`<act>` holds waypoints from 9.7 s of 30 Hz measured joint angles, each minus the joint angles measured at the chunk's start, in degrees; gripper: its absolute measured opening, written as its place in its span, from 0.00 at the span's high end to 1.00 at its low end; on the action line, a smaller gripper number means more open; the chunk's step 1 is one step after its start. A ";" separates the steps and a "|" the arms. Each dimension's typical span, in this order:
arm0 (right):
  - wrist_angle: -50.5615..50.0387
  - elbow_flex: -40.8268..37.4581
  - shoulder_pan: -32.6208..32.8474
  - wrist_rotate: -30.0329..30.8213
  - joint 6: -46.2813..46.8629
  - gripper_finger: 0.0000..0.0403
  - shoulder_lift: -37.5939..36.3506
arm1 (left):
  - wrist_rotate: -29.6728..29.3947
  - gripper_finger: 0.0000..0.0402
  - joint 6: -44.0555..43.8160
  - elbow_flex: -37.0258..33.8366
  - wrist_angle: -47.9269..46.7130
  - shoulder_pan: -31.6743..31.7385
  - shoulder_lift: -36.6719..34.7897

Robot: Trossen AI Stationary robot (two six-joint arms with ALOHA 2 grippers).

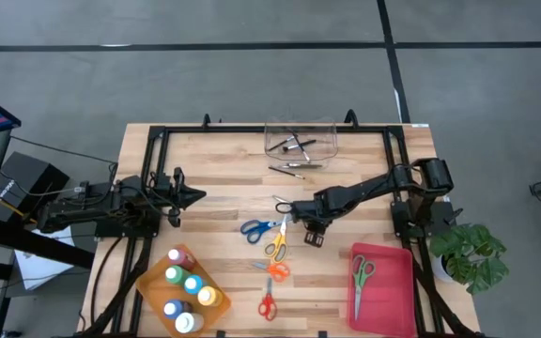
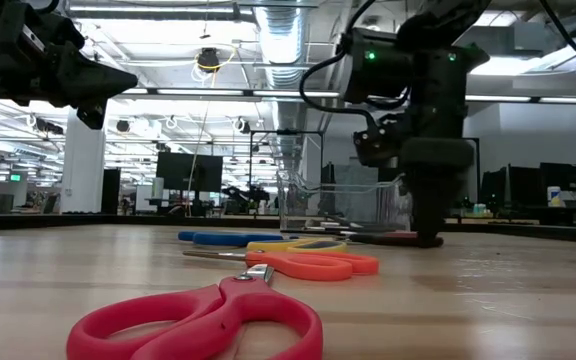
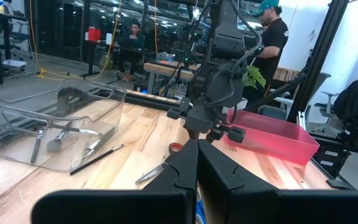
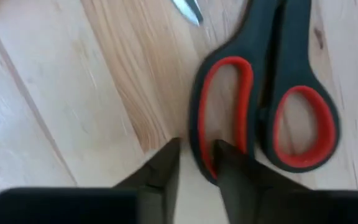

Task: Pick & Place Paint Supplies
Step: Put the black scissor into the red bin

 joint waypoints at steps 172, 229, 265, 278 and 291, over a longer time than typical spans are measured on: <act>-3.63 6.21 -0.09 5.89 25.21 0.57 -7.60 | -0.02 1.00 0.00 0.03 0.03 0.01 0.00; 0.87 4.96 5.90 -5.81 27.50 0.58 1.97 | -0.02 1.00 0.00 0.04 0.00 0.02 0.00; -7.40 4.94 14.98 -8.50 37.99 0.85 4.35 | -0.02 1.00 0.00 0.04 0.00 0.01 0.00; -7.48 4.92 14.62 -7.29 37.97 0.98 3.73 | -0.02 1.00 0.00 0.04 0.00 0.00 0.00; -8.21 4.76 14.58 -1.05 38.40 0.98 -4.04 | -0.02 1.00 0.00 0.04 0.00 0.02 0.00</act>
